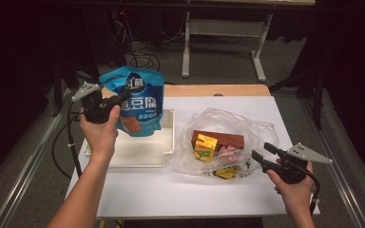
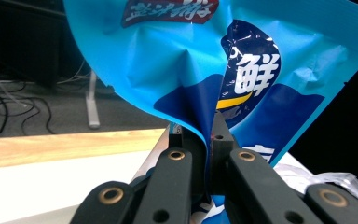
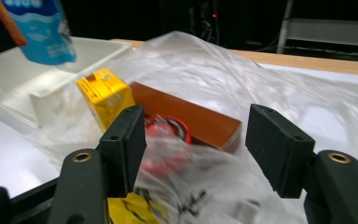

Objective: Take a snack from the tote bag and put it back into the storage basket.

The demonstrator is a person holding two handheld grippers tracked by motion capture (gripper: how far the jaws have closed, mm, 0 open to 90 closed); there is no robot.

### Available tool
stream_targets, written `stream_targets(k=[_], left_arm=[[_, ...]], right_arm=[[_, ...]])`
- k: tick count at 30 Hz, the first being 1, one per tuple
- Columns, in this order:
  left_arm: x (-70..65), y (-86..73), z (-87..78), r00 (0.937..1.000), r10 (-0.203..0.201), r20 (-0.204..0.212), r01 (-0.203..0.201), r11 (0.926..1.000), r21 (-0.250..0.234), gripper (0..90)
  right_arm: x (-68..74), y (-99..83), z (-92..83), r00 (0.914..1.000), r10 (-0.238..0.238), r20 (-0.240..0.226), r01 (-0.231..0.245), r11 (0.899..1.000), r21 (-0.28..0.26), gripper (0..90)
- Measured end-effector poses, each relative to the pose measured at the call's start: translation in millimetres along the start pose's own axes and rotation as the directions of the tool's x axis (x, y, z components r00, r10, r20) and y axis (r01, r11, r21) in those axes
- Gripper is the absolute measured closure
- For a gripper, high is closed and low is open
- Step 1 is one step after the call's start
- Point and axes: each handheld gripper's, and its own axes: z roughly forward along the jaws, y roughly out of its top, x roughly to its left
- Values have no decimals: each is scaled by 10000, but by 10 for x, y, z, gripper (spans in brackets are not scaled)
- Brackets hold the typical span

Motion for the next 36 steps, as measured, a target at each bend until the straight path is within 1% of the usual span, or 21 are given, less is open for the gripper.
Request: stream_targets(k=[3, 5, 8, 11, 16, 20, 22, 23, 26, 30, 32, 33, 35, 36], left_arm=[[80, -28, -7, 9999, 137, -54, -137, 9999, 104, 894], [144, -46, -12, 9999, 147, -58, -146, 9998, 151, 894], [241, -79, -15, 10000, 29, -67, -28, 9999, 168, 894], [324, -114, 1, 10000, -22, -57, 23, 9998, 191, 893], [464, -173, 84, 9991, -419, 41, 419, 9990, 127, 892], [531, -234, 152, 9988, -489, 73, 488, 9988, 92, 890], [557, -267, 178, 9989, -476, -37, 476, 9988, 140, 891], [574, -285, 193, 9989, -471, 23, 471, 9988, 163, 891], [619, -332, 236, 9995, -299, -24, 300, 9991, 315, 890], [700, -381, 262, 9994, -293, -161, 297, 9993, 231, 888], [739, -396, 268, 9996, -226, -184, 230, 9994, 253, 887], [753, -406, 269, 9996, -137, -250, 142, 9997, 205, 886], [791, -413, 256, 9998, -172, -140, 174, 9998, 127, 885], [803, -421, 247, 9997, -143, -192, 145, 9998, 104, 884]], right_arm=[[-12, -83, -3, 9999, 55, 158, -58, 9998, 190, 382], [-11, -124, 23, 9993, -13, 378, -3, 9991, 432, 382], [-27, -134, 42, 9990, 150, 418, -167, 9990, 403, 385], [-33, -148, 58, 9990, 156, 416, -175, 9988, 467, 387], [-25, -171, 72, 9990, 130, 418, -154, 9982, 585, 388], [-13, -188, 82, 9990, 131, 435, -161, 9975, 686, 389], [-9, -198, 90, 9991, 95, 411, -126, 9971, 754, 389], [-5, -205, 92, 9993, 73, 370, -102, 9970, 771, 389], [7, -221, 101, 9994, 14, 336, -43, 9962, 869, 389], [16, -234, 112, 9995, 18, 304, -46, 9959, 902, 390], [29, -234, 114, 9996, -7, 279, -19, 9956, 935, 389], [33, -236, 121, 9996, -109, 273, 82, 9954, 950, 390], [30, -242, 132, 9996, -98, 256, 72, 9951, 987, 390], [28, -245, 137, 9996, -70, 262, 44, 9950, 995, 391]])
